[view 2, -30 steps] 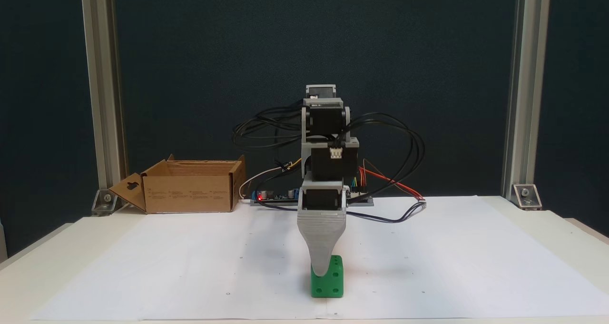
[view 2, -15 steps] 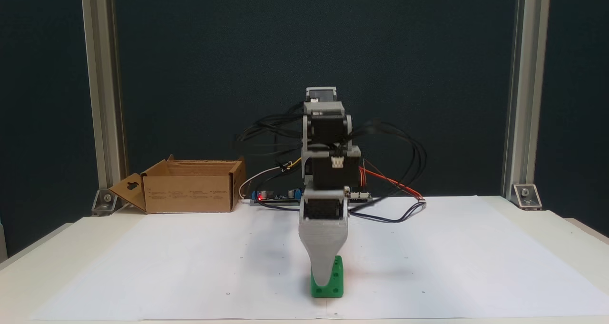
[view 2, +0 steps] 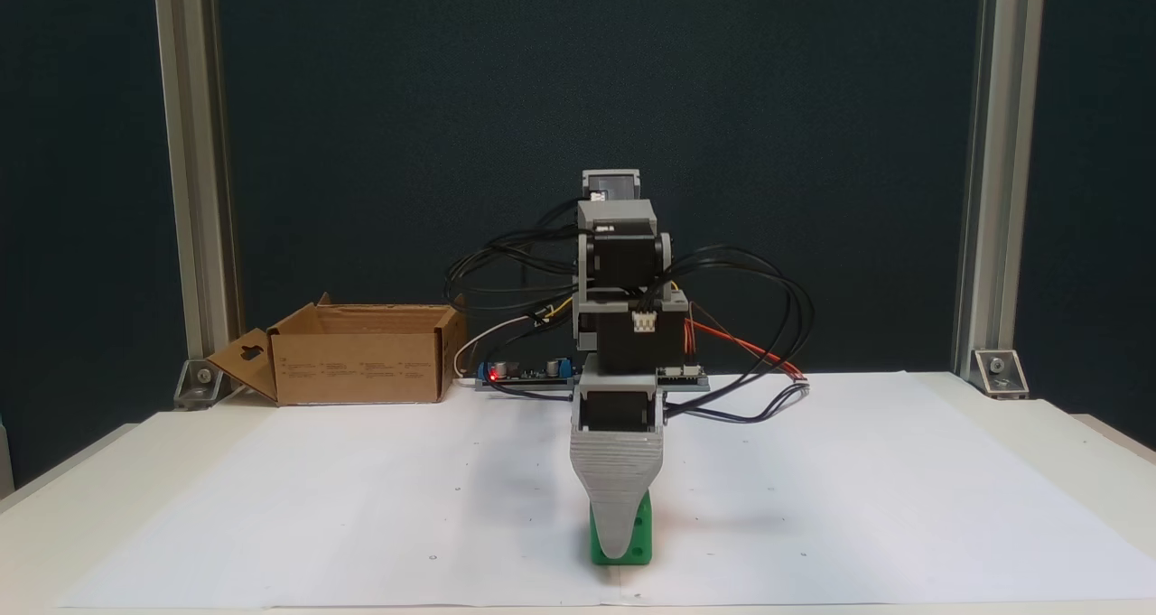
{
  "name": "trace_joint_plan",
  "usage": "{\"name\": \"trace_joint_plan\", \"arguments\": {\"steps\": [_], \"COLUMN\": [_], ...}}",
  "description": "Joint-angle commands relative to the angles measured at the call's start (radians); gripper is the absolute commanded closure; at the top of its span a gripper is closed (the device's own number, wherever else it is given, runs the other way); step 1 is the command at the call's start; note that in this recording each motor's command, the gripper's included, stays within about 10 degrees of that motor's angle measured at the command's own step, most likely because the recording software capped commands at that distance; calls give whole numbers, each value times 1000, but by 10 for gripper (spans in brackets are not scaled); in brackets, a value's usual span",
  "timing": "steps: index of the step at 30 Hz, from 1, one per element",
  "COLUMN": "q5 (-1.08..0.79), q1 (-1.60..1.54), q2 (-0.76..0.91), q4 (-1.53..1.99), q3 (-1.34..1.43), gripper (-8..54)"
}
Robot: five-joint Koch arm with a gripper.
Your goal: Grasp a green dice and put it in the bin.
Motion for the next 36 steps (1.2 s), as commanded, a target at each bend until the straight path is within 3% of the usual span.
{"name": "trace_joint_plan", "arguments": {"steps": [1,36], "q5": [38,34], "q1": [-5,18], "q2": [15,-20], "q4": [-2,-6], "q3": [-60,-60], "gripper": [25,41]}}
